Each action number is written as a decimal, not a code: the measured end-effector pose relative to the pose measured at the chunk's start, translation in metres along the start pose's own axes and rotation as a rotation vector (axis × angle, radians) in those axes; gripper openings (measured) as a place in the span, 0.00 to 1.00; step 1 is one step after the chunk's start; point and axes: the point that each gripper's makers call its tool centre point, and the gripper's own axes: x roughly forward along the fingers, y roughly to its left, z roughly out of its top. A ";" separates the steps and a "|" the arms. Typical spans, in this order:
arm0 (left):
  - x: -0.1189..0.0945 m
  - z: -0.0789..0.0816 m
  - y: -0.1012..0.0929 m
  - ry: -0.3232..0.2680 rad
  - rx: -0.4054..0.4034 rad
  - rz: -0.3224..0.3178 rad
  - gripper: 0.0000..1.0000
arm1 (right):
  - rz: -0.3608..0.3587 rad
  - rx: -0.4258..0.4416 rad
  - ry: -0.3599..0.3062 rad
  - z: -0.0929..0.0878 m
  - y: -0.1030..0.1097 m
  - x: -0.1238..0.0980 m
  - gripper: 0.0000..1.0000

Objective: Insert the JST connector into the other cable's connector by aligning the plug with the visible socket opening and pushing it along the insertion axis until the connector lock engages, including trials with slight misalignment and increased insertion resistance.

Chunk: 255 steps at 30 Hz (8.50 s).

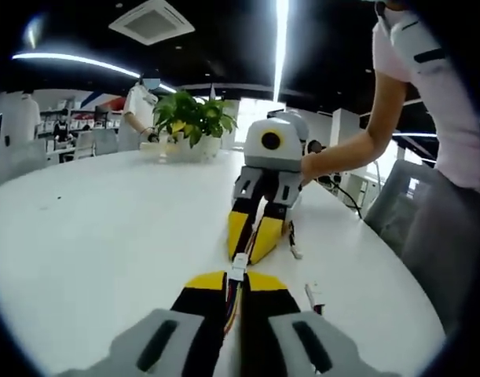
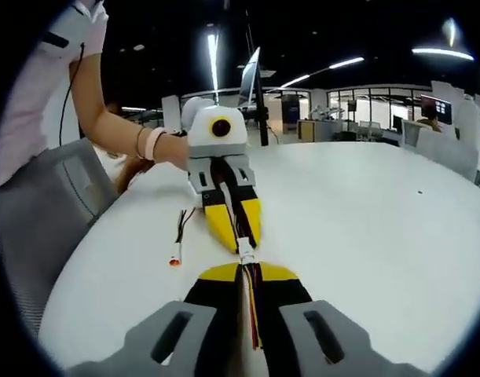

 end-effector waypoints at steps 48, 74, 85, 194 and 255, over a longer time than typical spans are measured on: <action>-0.055 0.046 -0.022 0.010 0.048 0.083 0.32 | 0.012 -0.025 -0.138 0.066 0.051 -0.050 0.14; -0.041 -0.003 -0.052 0.082 -0.020 0.075 0.25 | 0.061 -0.028 0.063 -0.007 0.067 -0.046 0.15; -0.032 -0.016 -0.056 0.111 -0.012 0.031 0.19 | 0.031 -0.082 0.078 -0.020 0.059 -0.044 0.12; -0.026 -0.019 -0.058 0.147 0.142 -0.033 0.01 | 0.130 -0.137 0.093 -0.001 0.073 -0.001 0.03; -0.015 -0.011 -0.023 0.072 0.109 0.030 0.00 | 0.018 -0.061 -0.008 0.005 0.035 -0.001 0.01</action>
